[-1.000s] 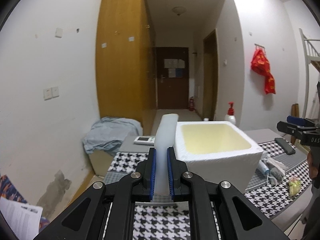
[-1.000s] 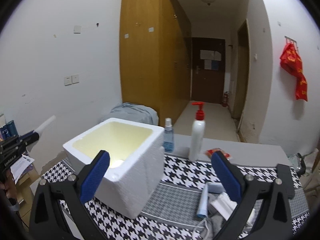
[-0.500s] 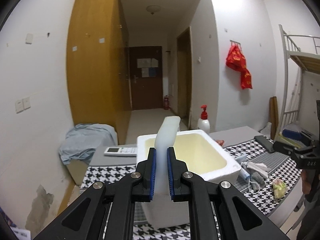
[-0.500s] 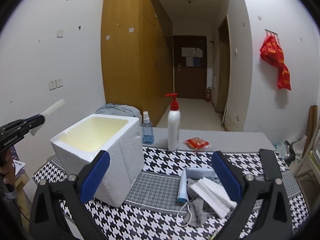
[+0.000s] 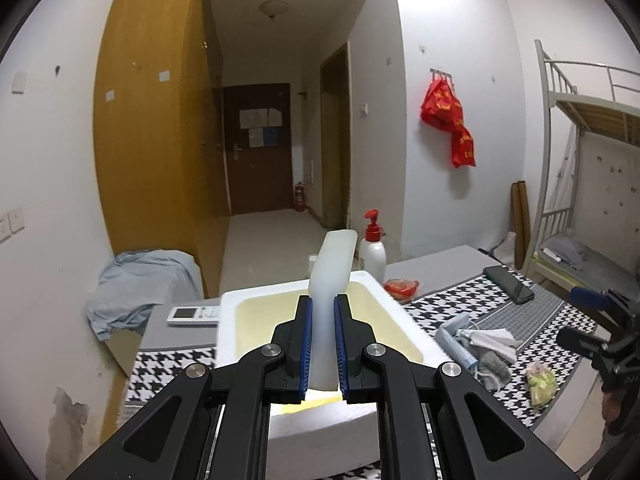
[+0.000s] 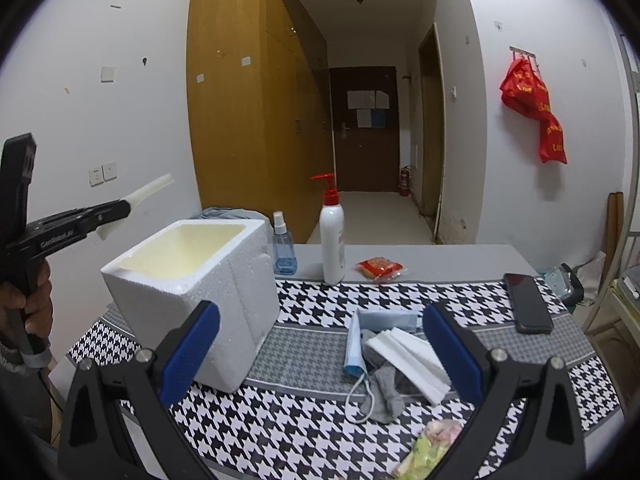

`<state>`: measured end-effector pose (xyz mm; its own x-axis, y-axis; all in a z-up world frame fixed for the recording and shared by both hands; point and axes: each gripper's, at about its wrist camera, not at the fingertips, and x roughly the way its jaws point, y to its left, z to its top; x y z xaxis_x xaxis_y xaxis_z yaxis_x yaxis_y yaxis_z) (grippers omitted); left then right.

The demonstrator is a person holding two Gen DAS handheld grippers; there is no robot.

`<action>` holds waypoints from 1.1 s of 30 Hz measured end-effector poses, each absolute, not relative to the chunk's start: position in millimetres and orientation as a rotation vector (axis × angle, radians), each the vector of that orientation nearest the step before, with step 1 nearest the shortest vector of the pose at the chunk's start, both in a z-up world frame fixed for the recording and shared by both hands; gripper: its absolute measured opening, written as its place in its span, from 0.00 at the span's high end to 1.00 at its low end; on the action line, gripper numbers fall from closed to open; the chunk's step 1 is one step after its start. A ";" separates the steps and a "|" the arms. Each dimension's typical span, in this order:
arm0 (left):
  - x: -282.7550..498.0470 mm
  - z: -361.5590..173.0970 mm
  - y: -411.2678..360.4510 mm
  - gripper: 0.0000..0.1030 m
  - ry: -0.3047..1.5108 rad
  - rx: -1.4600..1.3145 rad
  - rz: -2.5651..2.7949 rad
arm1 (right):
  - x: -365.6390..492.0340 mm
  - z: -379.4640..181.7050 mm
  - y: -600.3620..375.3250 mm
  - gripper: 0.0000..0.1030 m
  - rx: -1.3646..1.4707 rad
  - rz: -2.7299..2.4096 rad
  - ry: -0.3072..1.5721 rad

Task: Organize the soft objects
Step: 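Move the left gripper over the foam box and release the white stick inside, then withdraw both grippers from the box back toward the remaining items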

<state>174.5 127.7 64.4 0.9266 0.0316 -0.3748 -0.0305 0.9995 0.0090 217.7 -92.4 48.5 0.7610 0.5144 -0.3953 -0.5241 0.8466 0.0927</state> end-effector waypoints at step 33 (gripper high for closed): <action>195.8 63.6 105.3 0.01 0.342 -0.024 0.024 | 201.4 20.5 -144.6 0.00 0.048 0.401 0.481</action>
<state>195.8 105.3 63.6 0.9417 0.0199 -0.3359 -0.0279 0.9994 -0.0192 201.4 -144.6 20.5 0.8103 0.3862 -0.4407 -0.3638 0.9212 0.1384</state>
